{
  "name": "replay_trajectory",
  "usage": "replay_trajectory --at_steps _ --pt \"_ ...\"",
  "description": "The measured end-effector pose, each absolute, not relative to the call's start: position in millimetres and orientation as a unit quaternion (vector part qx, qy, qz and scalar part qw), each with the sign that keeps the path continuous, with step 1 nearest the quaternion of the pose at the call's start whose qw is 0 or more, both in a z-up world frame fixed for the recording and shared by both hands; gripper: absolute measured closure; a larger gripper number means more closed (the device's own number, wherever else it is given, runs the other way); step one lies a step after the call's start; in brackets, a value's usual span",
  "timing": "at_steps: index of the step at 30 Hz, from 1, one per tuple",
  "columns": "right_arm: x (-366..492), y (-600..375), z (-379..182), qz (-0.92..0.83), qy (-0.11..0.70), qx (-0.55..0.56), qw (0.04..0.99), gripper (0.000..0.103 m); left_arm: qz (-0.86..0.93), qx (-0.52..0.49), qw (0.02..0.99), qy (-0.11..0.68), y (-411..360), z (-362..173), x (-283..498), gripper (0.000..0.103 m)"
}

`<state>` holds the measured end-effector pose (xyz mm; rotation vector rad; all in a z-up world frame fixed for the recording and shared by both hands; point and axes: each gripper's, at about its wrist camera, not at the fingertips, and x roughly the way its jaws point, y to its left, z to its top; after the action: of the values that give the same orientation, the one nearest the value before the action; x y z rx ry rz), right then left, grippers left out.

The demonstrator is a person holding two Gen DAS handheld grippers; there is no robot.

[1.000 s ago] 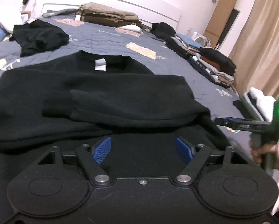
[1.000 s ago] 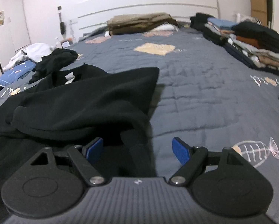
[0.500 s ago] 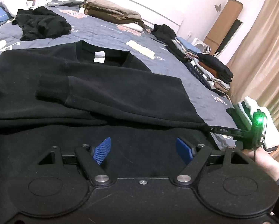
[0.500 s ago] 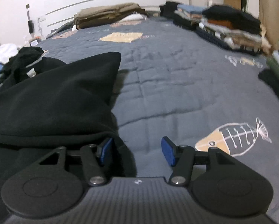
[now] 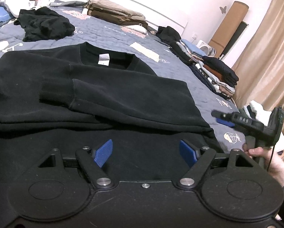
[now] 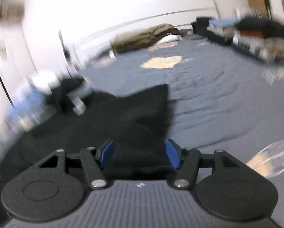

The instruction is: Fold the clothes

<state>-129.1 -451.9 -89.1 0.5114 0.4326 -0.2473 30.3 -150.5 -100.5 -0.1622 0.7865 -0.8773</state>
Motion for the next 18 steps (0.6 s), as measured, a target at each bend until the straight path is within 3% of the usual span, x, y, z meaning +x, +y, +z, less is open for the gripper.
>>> replay_trajectory --at_steps 4,13,18 --pt "-112.1 -450.6 -104.0 -0.095 0.217 0.295 0.926 0.042 -0.413 -0.076 0.828 0.371 -151.1 -100.2 28.8 0.026" --pt "-95.9 -437.8 -114.0 -0.061 0.369 0.238 0.896 0.04 -0.413 -0.073 0.829 0.371 -150.9 -100.1 28.5 0.026" --pt "-105.3 -447.7 -94.4 -0.067 0.335 0.276 0.898 0.04 -0.415 -0.073 0.829 0.368 -150.6 -98.7 29.0 0.026"
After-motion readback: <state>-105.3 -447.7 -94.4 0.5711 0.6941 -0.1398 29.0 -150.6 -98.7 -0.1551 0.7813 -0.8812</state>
